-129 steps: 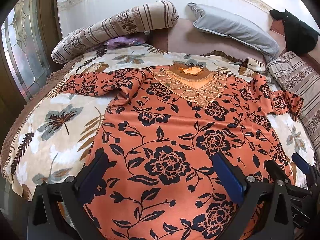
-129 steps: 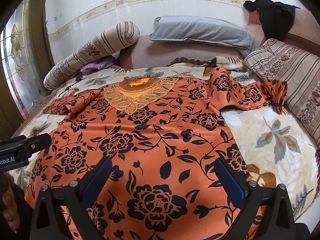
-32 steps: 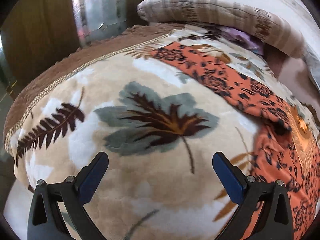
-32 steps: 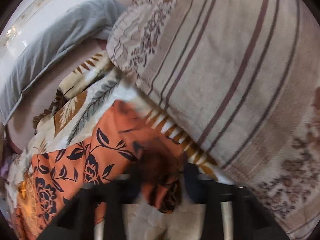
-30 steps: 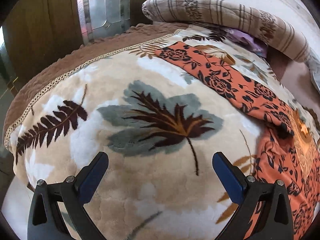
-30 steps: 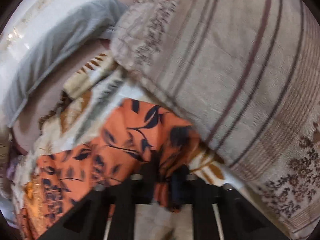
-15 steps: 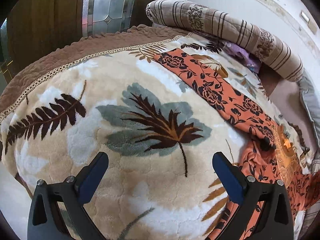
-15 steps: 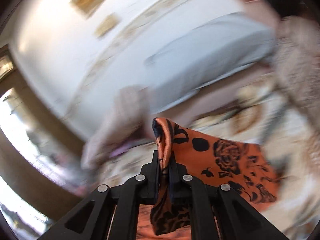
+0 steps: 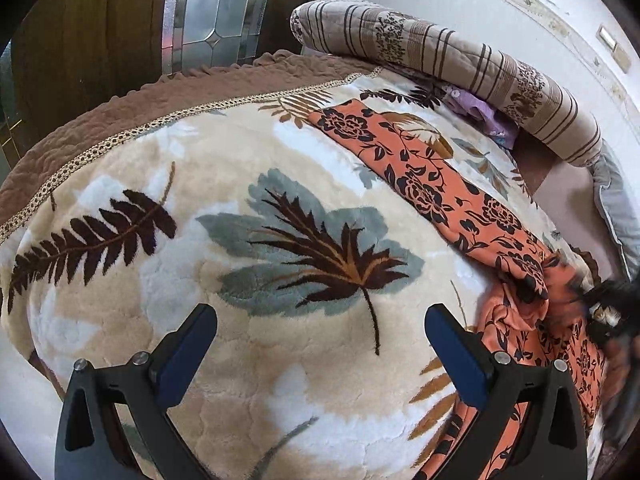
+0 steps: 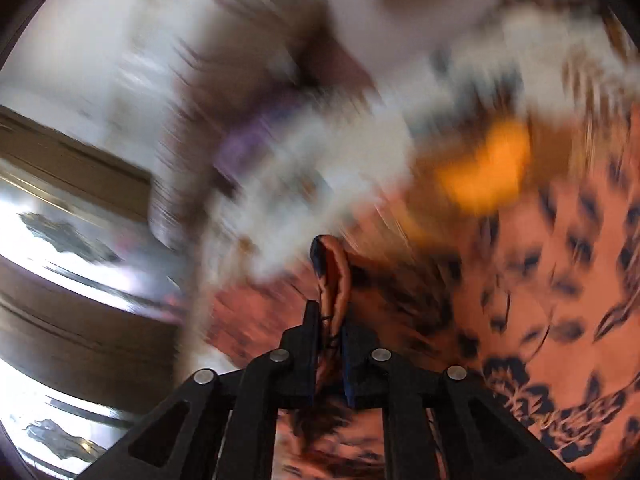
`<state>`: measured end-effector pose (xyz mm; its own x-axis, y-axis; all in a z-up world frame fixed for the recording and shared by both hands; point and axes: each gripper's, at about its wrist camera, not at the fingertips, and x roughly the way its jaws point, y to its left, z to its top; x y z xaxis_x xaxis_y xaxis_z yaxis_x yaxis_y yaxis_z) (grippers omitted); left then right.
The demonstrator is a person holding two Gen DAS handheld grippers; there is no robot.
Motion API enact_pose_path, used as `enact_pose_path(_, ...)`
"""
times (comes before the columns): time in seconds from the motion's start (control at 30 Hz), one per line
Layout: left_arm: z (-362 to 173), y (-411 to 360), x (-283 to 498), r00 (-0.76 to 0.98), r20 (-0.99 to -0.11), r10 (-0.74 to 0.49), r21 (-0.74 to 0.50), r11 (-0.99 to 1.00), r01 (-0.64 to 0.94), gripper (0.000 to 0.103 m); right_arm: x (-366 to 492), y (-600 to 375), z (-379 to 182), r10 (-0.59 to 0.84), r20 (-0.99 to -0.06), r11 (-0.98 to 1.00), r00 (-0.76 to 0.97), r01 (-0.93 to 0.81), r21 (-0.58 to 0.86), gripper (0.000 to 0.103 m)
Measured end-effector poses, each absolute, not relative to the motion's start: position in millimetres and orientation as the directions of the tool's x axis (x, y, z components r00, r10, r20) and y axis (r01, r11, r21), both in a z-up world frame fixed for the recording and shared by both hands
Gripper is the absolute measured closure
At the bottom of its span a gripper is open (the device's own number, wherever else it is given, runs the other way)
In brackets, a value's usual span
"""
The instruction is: Fold small clothes
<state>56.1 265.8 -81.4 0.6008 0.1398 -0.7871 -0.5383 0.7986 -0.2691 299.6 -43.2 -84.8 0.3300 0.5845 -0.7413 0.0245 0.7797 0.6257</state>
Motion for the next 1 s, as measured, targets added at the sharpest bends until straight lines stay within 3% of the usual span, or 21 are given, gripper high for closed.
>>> enact_pose_path(0.03,-81.7,265.5,56.8,0.601,-0.788,0.136,-0.27,0.8,-0.536,0.0,296.3,-38.0,-98.5,0.581,-0.753,0.785,0.309,0.03,0.618,0.087)
enact_pose_path(0.07,-81.7,264.8,57.1,0.602,-0.787,0.135,-0.271,0.801,-0.534,0.0,294.7,-37.9,-106.6,0.594,-0.742,0.776,0.311,0.024,0.631,0.076)
enact_pose_path(0.17,-81.7,262.1,58.6,0.603,-0.786,0.133,-0.268,0.807,-0.527,0.0,291.2,-35.8,-102.2,0.67,-0.672,0.716,0.315,-0.032,0.698,0.013)
enact_pose_path(0.2,-81.7,260.9,59.1,0.603,-0.787,0.133,-0.265,0.809,-0.524,0.0,289.2,-35.9,-96.1,0.675,-0.664,0.712,0.321,-0.046,0.701,0.01)
enact_pose_path(0.5,-81.8,254.7,60.0,0.604,-0.786,0.13,-0.257,0.821,-0.51,0.0,292.7,-44.8,-85.6,0.757,-0.553,0.602,0.347,-0.042,0.798,0.01)
enact_pose_path(0.7,-84.3,256.3,60.9,0.601,-0.789,0.125,-0.262,0.817,-0.514,0.0,302.8,-20.0,-90.5,0.869,-0.383,0.416,0.314,-0.042,0.909,0.01)
enact_pose_path(0.83,-85.1,255.5,62.0,0.6,-0.79,0.123,-0.255,0.825,-0.505,0.0,313.7,4.2,-116.7,0.882,-0.372,0.377,0.29,0.039,0.925,0.009)
enact_pose_path(1.0,-83.0,261.9,60.7,0.613,-0.782,0.117,-0.284,0.808,-0.517,0.0,303.9,1.5,-106.5,0.867,-0.402,0.426,0.295,-0.02,0.905,0.009)
